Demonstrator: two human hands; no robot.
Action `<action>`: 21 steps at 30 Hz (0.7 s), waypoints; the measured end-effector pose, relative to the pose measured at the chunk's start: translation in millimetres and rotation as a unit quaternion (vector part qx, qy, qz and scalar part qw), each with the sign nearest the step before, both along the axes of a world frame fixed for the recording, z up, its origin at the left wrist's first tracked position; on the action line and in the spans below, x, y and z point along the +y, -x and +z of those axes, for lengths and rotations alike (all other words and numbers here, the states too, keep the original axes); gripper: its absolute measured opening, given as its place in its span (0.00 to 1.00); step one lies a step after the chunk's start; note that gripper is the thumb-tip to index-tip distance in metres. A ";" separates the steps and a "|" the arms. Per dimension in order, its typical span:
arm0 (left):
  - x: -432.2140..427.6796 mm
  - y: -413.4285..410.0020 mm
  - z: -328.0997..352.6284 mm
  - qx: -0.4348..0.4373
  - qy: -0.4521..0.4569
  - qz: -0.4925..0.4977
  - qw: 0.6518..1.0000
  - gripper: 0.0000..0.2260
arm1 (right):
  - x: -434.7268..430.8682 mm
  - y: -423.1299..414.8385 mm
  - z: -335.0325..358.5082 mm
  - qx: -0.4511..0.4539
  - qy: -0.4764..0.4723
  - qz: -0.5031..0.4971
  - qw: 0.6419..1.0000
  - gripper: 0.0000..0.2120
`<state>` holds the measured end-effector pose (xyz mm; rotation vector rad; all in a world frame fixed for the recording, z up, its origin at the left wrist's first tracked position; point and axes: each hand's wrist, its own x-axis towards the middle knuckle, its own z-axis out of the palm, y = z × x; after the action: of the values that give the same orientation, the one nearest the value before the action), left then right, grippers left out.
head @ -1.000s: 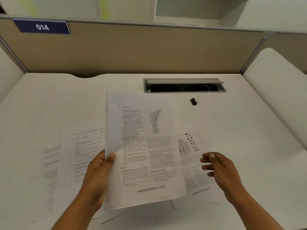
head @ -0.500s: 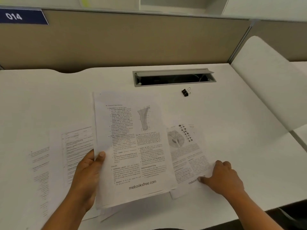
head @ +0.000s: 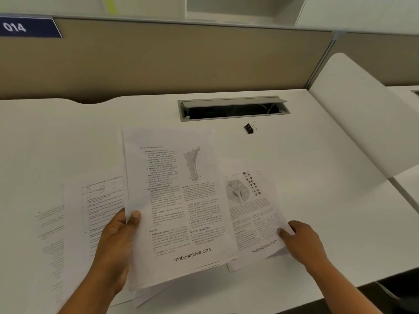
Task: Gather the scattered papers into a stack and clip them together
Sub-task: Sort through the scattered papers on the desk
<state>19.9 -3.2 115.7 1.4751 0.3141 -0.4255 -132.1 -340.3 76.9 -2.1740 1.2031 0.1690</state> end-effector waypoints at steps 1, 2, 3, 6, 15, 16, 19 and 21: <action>0.7 -0.2 0.0 0.000 -0.001 0.002 1.000 0.11 | -0.9 0.6 2.1 -0.039 -0.047 -0.024 0.998 0.07; 1.4 -0.3 0.4 -0.001 -0.004 0.004 1.000 0.11 | -2.2 1.2 4.7 -0.074 -0.091 -0.050 0.992 0.07; 1.9 -0.6 0.6 -0.002 -0.007 0.007 1.000 0.11 | -3.5 2.6 8.3 -0.105 -0.124 -0.074 0.984 0.08; 4.7 -1.3 1.3 -0.007 -0.012 0.019 1.000 0.11 | -5.6 5.0 21.0 -0.173 -0.182 -0.121 0.960 0.08; 15.0 -8.1 2.8 -0.021 -0.013 0.052 0.998 0.11 | 1.8 2.0 67.0 -0.343 -0.257 -0.158 0.890 0.10; 14.0 -8.1 3.2 -0.019 -0.013 0.053 0.998 0.11 | 3.9 1.2 72.1 -0.353 -0.266 -0.156 0.883 0.10; 7.3 -8.0 6.3 -0.009 0.001 0.061 0.998 0.11 | 12.9 -5.1 80.8 -0.369 -0.283 -0.146 0.873 0.08; -1.0 -5.7 9.9 -0.003 0.012 0.056 0.998 0.11 | 21.6 -10.0 80.4 -0.374 -0.282 -0.132 0.874 0.08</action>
<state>25.6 -4.2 125.6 1.4269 0.3824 -0.3338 -122.1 -318.7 157.3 -1.3318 0.8294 -0.3702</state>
